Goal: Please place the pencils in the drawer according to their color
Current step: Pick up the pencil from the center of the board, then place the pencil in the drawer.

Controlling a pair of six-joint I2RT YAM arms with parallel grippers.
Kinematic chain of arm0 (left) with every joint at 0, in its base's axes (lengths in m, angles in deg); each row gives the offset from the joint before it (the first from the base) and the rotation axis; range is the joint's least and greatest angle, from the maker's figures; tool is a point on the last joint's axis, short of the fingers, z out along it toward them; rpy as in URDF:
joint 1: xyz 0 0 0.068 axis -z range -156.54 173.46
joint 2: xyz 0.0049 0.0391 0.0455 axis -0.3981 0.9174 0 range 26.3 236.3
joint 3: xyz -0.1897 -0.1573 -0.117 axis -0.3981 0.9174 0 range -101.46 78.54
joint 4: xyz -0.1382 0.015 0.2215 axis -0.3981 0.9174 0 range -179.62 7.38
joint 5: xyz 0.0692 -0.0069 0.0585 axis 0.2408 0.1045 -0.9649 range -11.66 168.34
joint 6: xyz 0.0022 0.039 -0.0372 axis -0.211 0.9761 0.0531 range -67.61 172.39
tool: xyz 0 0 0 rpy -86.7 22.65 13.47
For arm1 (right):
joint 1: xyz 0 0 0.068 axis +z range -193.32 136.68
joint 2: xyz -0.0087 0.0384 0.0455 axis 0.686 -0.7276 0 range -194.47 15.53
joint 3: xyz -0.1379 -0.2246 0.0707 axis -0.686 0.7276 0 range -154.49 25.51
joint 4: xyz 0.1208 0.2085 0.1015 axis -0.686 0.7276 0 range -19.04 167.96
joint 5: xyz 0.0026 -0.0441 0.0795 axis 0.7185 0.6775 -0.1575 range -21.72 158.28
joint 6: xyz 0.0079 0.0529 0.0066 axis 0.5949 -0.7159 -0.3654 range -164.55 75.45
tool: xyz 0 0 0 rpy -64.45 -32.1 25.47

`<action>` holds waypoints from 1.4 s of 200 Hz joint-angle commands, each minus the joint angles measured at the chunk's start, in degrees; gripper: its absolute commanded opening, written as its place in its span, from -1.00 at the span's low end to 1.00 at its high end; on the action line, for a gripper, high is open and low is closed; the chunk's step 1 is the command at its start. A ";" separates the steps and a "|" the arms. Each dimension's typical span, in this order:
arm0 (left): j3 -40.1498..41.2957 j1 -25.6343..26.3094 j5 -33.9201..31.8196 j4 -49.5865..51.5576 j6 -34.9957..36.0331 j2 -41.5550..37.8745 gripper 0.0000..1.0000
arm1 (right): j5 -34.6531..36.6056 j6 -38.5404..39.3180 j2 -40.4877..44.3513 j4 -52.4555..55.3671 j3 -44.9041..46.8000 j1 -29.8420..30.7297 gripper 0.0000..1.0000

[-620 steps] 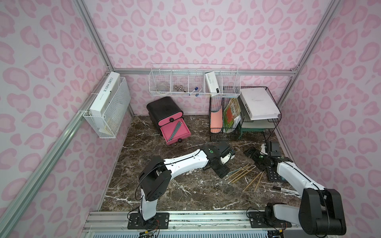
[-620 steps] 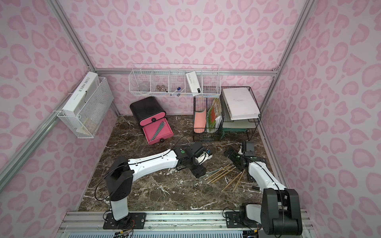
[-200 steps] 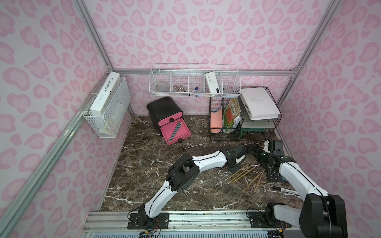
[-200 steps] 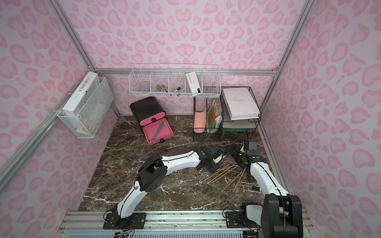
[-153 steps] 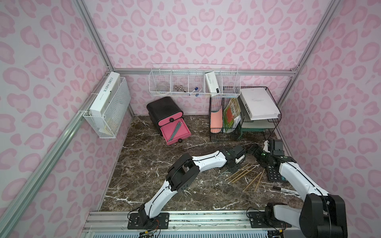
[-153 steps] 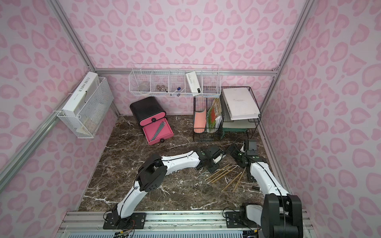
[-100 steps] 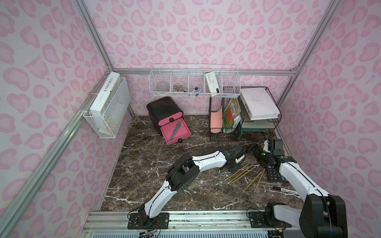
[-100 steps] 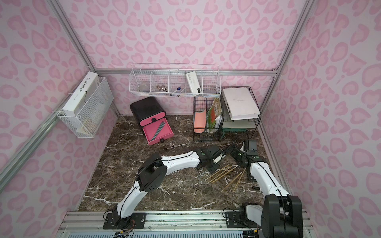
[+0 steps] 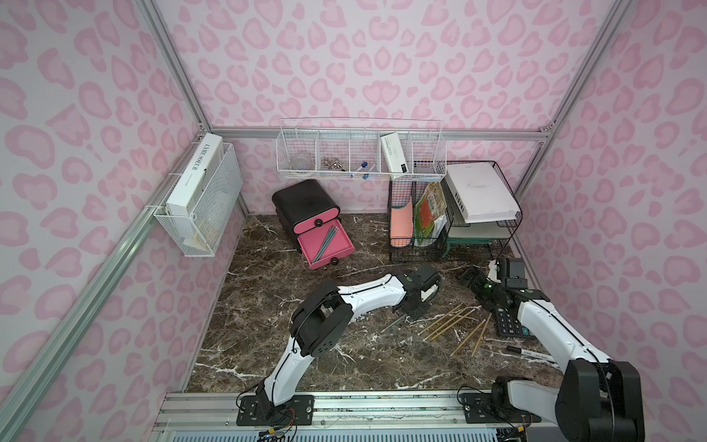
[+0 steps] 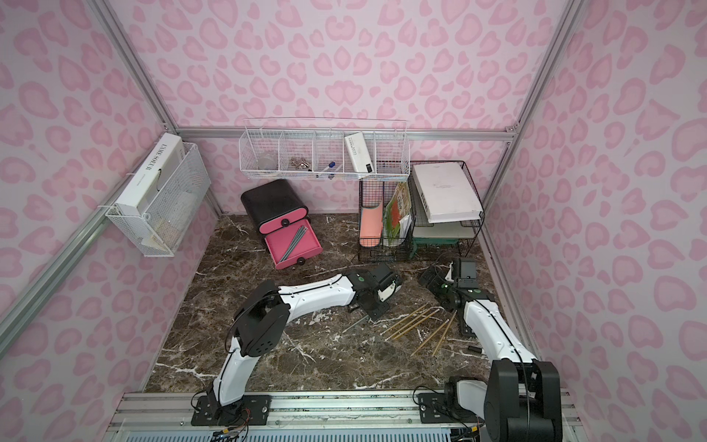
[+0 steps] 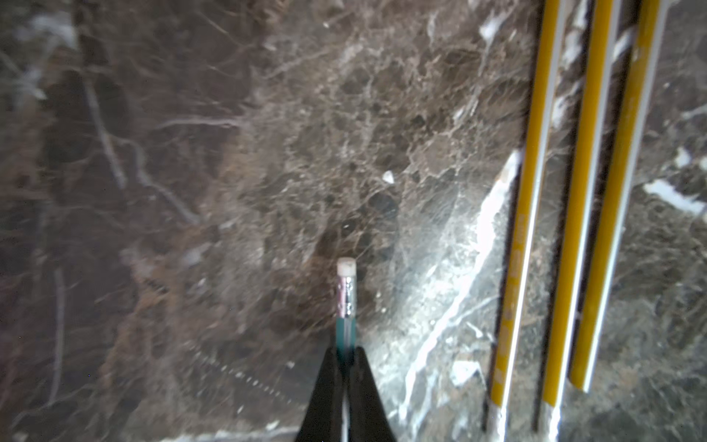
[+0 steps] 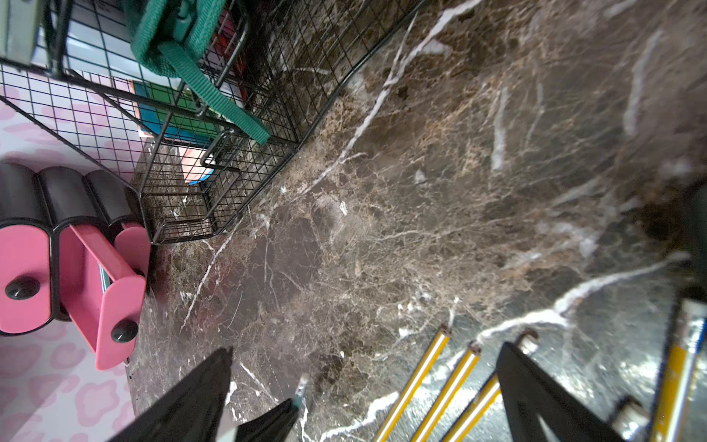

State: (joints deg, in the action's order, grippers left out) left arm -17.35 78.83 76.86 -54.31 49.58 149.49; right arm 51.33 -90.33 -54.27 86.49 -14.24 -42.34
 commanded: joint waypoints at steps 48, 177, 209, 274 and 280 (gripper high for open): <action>2.35 -3.93 -7.92 2.00 2.14 -7.47 -1.00 | -0.71 -0.18 -0.33 -0.32 -0.12 0.32 0.99; -1.63 -22.95 -8.87 -10.22 16.13 -11.32 -1.00 | 2.17 -5.40 -2.29 -1.73 -2.17 12.28 0.99; -3.06 -26.76 -8.31 -15.85 20.46 -9.80 -1.00 | 3.51 -6.73 -4.12 -1.17 -3.88 16.60 0.99; -6.41 -32.23 -6.46 -20.99 25.31 -5.63 -1.00 | 4.78 -7.04 -7.54 0.42 -7.10 19.66 0.98; -6.49 -32.73 -6.22 -21.16 25.54 -5.38 -1.00 | 4.74 -6.96 -7.88 0.42 -7.27 19.74 0.98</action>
State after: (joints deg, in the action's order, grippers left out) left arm -23.23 47.36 68.91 -72.47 72.27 143.16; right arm 55.03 -97.00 -61.33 86.10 -20.51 -22.89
